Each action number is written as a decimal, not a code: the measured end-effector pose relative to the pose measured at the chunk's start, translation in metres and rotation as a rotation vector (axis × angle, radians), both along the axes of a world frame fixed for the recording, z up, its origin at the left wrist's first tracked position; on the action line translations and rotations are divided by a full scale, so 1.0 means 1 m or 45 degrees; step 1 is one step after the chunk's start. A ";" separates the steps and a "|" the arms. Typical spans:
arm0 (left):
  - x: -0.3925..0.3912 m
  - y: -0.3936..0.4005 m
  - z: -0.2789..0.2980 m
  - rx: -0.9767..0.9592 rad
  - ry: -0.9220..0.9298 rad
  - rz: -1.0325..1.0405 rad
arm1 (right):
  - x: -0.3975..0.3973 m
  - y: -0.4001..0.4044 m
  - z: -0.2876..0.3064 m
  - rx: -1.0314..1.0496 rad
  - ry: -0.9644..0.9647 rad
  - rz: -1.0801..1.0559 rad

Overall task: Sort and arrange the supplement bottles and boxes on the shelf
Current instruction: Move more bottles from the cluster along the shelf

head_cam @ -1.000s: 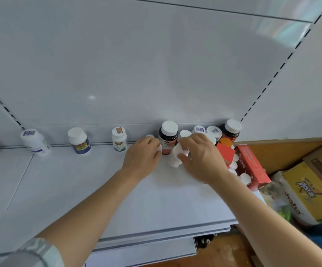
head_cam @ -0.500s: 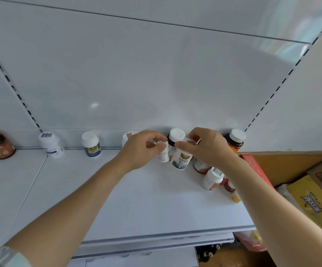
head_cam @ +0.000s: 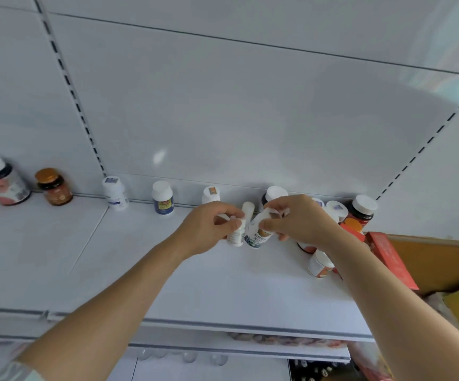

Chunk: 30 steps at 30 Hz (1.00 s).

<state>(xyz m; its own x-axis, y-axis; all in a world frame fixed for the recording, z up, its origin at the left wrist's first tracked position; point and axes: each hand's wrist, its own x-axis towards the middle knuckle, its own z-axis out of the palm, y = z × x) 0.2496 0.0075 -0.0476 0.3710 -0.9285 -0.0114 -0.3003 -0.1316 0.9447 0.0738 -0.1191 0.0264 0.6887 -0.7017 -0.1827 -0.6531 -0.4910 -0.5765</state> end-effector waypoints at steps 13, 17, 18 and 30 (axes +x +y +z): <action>-0.004 0.076 -0.022 0.140 -0.050 0.279 | 0.010 0.030 -0.034 -0.084 -0.076 0.198; 0.002 0.084 -0.021 0.106 -0.006 0.327 | 0.017 0.034 -0.039 -0.145 -0.197 0.203; 0.005 0.085 -0.021 0.091 0.005 0.332 | 0.019 0.034 -0.039 -0.165 -0.208 0.190; 0.058 0.068 -0.021 0.088 -0.110 0.271 | 0.080 0.008 -0.052 -0.489 -0.075 0.000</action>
